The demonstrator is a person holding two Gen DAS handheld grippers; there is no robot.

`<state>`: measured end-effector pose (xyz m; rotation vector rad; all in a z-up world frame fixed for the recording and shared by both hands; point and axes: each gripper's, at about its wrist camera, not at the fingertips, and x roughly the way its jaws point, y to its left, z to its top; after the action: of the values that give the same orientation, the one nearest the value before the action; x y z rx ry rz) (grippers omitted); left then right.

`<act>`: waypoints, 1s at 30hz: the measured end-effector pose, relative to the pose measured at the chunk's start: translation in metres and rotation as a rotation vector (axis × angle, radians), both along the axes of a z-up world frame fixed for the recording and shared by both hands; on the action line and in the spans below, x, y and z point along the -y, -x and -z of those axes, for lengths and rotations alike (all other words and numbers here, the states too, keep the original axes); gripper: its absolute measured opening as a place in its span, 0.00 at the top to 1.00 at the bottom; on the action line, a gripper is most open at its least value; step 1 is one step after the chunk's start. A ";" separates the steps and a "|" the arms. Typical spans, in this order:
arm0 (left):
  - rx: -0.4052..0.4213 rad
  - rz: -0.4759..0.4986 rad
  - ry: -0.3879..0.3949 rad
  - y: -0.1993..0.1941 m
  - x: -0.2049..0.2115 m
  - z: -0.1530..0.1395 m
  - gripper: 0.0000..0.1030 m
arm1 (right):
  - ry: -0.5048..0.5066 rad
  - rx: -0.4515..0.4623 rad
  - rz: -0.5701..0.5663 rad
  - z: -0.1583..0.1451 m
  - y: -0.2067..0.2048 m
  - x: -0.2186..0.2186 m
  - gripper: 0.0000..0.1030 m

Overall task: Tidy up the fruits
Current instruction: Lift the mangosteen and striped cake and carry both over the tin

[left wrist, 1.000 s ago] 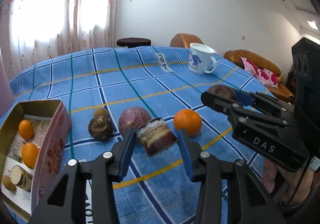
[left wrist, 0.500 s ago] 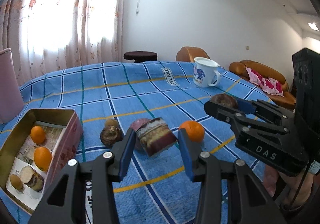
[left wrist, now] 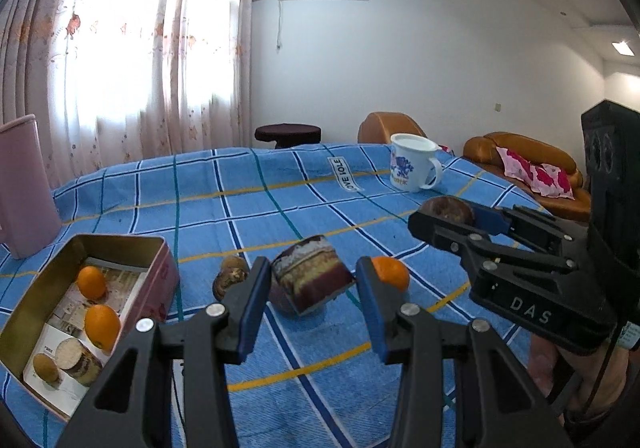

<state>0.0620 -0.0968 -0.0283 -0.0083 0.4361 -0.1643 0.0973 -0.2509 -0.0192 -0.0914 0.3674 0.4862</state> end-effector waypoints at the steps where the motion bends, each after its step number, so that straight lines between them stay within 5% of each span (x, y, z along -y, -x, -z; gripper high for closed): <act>1: 0.007 -0.001 -0.003 0.001 0.001 -0.001 0.56 | -0.001 0.003 -0.001 0.000 0.001 0.000 0.60; 30: 0.112 -0.086 -0.034 0.019 -0.022 -0.013 0.56 | 0.009 0.071 -0.043 -0.005 0.011 -0.016 0.60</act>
<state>0.0431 -0.0752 -0.0151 0.0155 0.3262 -0.0723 0.0868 -0.2354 -0.0139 -0.1252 0.2989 0.5226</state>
